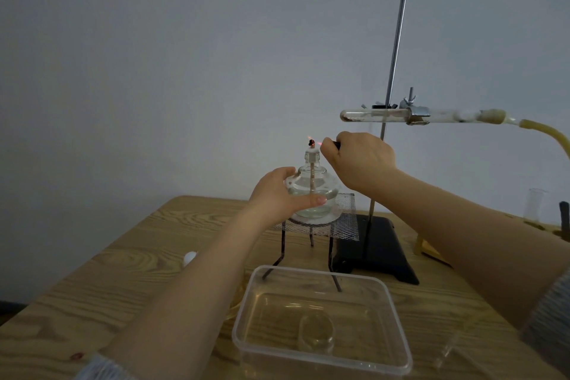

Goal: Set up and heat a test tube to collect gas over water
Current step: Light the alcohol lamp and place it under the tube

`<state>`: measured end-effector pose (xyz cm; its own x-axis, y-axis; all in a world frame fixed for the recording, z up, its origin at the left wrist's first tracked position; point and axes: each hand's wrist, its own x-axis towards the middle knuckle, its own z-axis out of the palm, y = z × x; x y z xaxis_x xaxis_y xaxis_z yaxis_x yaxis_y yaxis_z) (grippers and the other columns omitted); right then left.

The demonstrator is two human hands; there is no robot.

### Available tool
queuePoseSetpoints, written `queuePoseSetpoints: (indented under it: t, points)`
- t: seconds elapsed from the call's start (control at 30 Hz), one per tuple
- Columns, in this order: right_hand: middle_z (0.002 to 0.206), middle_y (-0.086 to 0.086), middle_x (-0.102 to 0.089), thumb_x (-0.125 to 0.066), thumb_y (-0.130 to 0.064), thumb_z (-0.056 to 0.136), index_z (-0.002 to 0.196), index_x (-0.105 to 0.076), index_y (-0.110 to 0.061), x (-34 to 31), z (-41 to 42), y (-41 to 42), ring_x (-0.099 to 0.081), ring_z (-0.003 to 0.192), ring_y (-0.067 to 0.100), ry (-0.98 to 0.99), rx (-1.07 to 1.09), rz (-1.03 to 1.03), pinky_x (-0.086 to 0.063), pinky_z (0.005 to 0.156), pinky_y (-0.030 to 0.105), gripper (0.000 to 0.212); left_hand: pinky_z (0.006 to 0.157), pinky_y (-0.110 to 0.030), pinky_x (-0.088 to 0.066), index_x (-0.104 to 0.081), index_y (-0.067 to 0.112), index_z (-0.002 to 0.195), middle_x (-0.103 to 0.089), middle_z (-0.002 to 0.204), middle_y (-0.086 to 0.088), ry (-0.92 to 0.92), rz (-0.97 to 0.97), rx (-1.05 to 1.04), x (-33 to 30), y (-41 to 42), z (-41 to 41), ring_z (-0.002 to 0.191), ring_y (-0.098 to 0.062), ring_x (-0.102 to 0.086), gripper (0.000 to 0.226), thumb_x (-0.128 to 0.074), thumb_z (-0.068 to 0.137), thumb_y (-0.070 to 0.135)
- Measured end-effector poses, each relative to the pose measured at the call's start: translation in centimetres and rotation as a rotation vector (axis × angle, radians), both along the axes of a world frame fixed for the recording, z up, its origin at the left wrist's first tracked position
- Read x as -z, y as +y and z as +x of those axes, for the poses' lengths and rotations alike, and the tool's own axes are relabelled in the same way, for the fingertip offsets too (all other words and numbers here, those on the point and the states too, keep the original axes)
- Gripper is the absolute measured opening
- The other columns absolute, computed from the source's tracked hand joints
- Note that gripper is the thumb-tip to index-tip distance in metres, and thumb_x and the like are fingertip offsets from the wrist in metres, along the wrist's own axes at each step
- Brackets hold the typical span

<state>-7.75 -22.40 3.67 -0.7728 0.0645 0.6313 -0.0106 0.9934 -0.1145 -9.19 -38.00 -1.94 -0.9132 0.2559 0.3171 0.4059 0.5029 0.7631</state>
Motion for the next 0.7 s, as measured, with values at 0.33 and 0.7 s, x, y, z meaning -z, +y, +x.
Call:
queuePoseSetpoints:
  t: [0.33,0.7]
  points:
    - [0.060,0.003,-0.046,-0.028,-0.040,0.096,0.067,-0.046,-0.014,0.18,0.01,-0.03,-0.047,0.059,0.022,0.003,-0.014,0.005,-0.036,0.053,0.026,0.043,0.107,-0.034,-0.034,-0.034,0.017,0.143,-0.040,0.148,0.003,0.000,0.009,-0.002,0.05,0.06,-0.02,0.133,-0.017,-0.039,0.096,-0.080,0.065,0.047]
    - [0.060,0.003,-0.046,-0.028,-0.041,0.096,0.062,-0.041,-0.015,0.17,0.05,0.25,-0.043,0.057,0.020,-0.001,-0.012,-0.007,-0.030,0.049,0.026,0.044,0.106,-0.033,-0.035,-0.035,0.017,0.143,-0.041,0.147,0.003,0.001,0.028,-0.013,0.15,0.09,0.03,0.132,-0.016,-0.041,0.095,-0.081,0.064,0.045]
